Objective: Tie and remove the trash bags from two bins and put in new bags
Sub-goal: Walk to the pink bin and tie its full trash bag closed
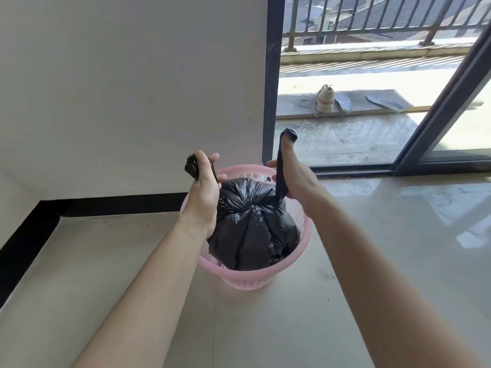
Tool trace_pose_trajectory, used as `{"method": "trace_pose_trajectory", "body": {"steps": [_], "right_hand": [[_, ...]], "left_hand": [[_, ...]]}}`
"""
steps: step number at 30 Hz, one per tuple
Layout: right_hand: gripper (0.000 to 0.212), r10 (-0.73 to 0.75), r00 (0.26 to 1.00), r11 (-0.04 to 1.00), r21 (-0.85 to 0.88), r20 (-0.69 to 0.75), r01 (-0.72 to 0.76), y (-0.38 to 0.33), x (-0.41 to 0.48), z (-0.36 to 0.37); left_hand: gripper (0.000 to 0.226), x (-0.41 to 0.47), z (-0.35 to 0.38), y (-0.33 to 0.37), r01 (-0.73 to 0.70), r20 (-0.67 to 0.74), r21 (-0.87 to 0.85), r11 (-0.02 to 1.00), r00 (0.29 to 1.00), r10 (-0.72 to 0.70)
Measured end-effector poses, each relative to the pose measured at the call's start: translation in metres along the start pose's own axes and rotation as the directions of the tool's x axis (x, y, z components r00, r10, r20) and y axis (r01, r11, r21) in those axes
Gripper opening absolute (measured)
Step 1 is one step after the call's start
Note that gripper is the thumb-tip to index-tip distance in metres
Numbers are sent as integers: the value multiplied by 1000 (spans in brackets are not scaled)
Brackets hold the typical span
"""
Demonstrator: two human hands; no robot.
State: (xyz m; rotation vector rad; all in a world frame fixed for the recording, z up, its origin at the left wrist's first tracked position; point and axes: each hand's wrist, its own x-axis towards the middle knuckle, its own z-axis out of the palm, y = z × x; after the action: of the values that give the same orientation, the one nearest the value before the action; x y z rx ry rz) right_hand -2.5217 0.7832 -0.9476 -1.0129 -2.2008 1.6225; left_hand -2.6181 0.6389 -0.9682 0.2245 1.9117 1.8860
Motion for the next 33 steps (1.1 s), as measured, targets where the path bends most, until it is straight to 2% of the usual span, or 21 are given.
{"method": "trace_pose_trajectory", "body": {"steps": [1, 3, 4, 6, 7, 9, 11, 14, 15, 16, 18, 20, 21, 23, 24, 25, 26, 27, 29, 31, 33], "right_hand": [[113, 19, 999, 998, -63, 31, -17, -4, -5, 1], [119, 38, 998, 983, -181, 51, -28, -5, -12, 0], [120, 57, 997, 974, -223, 51, -44, -2, -13, -1], [119, 118, 992, 966, -235, 52, -103, 6, -11, -3], [115, 140, 988, 971, -203, 65, -124, 10, -8, -3], [106, 165, 980, 985, -68, 115, -157, 19, -2, -1], [82, 174, 965, 975, 107, 197, -197, 24, 4, 1], [25, 145, 952, 932, 287, 270, -223, 28, 6, 7], [14, 148, 958, 939, 268, 247, -214, 33, 9, 11], [13, 153, 968, 961, 199, 200, -193, 39, 12, 15], [19, 130, 986, 986, -120, 103, -117, 54, 19, 21], [9, 122, 988, 907, -415, 95, -72, 60, 18, 26], [17, 147, 984, 867, -492, 102, -79, 61, 16, 29], [31, 166, 982, 835, -543, 92, -90, 70, 19, 38], [32, 151, 985, 824, -561, 82, -79, 74, 21, 42], [32, 147, 986, 816, -573, 75, -78, 75, 21, 45], [33, 139, 989, 812, -578, 59, -80, 79, 25, 48], [35, 139, 990, 823, -560, 38, -94, 83, 28, 51], [33, 99, 995, 888, -450, -12, -94, 84, 31, 51], [26, 15, 998, 959, -282, -54, -30, 78, 31, 47], [23, -77, 990, 991, -115, -119, 63, 68, 28, 43]], "left_hand": [[96, -2, -1, 1, 70, 15, 111, 991, 997, -72], [127, -2, -5, 3, 168, -42, 342, 925, 986, -164], [129, -1, -6, 2, 201, -63, 410, 890, 979, -192], [108, -7, -7, 1, 197, -41, 593, 781, 976, -215], [100, -10, -8, -2, 168, -18, 698, 696, 976, -217], [101, -14, -14, -7, 93, 34, 829, 552, 976, -216], [109, -11, -19, -15, 61, 69, 867, 494, 968, -240], [119, -6, -22, -26, 63, 54, 899, 433, 966, -251], [121, -6, -23, -29, 66, 38, 916, 395, 968, -248], [121, -6, -24, -32, 68, 25, 929, 364, 969, -244], [120, -3, -25, -36, 73, 11, 936, 344, 972, -237], [111, 3, -26, -39, 79, -5, 922, 380, 981, -194], [100, 6, -27, -40, 81, -18, 914, 399, 987, -158], [56, 14, -30, -42, 58, -28, 899, 434, 997, -76], [33, 16, -32, -44, 43, -22, 872, 488, 998, -50], [16, 17, -33, -44, 30, -9, 801, 598, 999, -38], [10, 15, -31, -43, 22, 4, 668, 744, 999, -32], [12, 12, -29, -40, 14, 11, 498, 867, 1000, -22], [12, 10, -26, -33, -22, -5, 180, 984, 1000, 23], [14, 12, -26, -28, -48, -76, -27, 998, 996, 46], [14, 15, -26, -26, -58, -187, -137, 989, 982, 32]]}}
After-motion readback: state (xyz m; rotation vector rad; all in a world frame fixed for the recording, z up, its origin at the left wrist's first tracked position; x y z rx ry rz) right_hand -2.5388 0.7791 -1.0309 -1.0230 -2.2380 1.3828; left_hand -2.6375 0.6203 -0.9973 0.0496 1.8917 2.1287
